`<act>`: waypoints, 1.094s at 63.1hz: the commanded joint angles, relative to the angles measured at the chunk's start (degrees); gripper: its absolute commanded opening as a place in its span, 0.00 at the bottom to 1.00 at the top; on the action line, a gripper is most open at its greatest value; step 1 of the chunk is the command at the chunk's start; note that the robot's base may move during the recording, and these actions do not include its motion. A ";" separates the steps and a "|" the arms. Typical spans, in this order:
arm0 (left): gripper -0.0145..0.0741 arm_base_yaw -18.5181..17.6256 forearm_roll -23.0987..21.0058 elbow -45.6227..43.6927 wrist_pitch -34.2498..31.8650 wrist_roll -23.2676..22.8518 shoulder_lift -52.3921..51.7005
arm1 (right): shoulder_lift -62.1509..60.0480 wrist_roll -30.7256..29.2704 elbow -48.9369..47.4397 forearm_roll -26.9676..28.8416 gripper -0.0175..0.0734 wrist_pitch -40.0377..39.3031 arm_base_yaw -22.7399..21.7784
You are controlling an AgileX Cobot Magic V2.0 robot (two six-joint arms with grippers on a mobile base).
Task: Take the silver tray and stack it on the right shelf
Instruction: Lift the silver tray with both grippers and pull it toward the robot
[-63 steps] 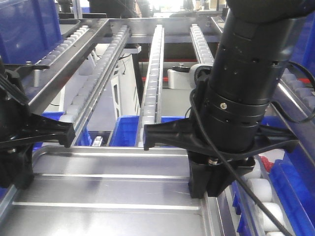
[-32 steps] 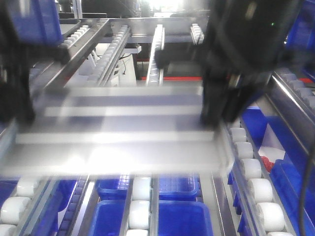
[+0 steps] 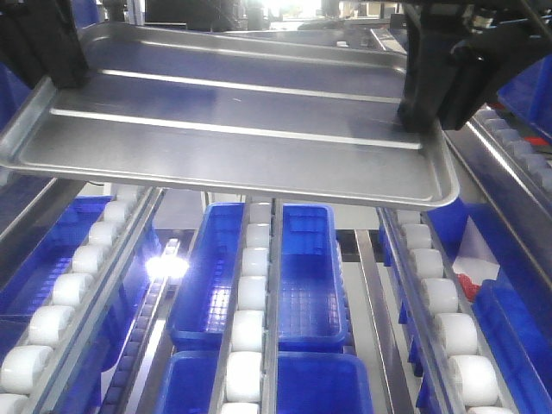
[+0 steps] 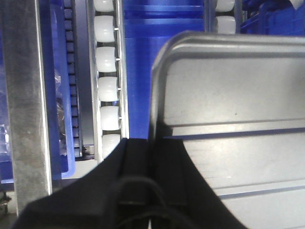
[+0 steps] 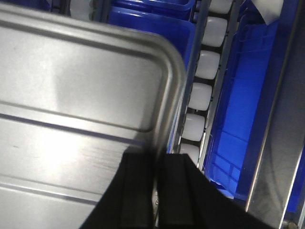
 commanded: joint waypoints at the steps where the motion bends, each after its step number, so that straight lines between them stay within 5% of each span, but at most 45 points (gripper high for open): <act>1: 0.06 -0.37 2.43 -2.38 -2.63 -0.27 -2.12 | -1.89 -1.71 -1.81 -1.57 0.25 -0.69 0.08; 69: 0.06 -0.37 2.51 -2.38 -0.36 -0.27 -2.12 | -1.89 -1.71 -1.81 -1.57 0.25 0.45 0.08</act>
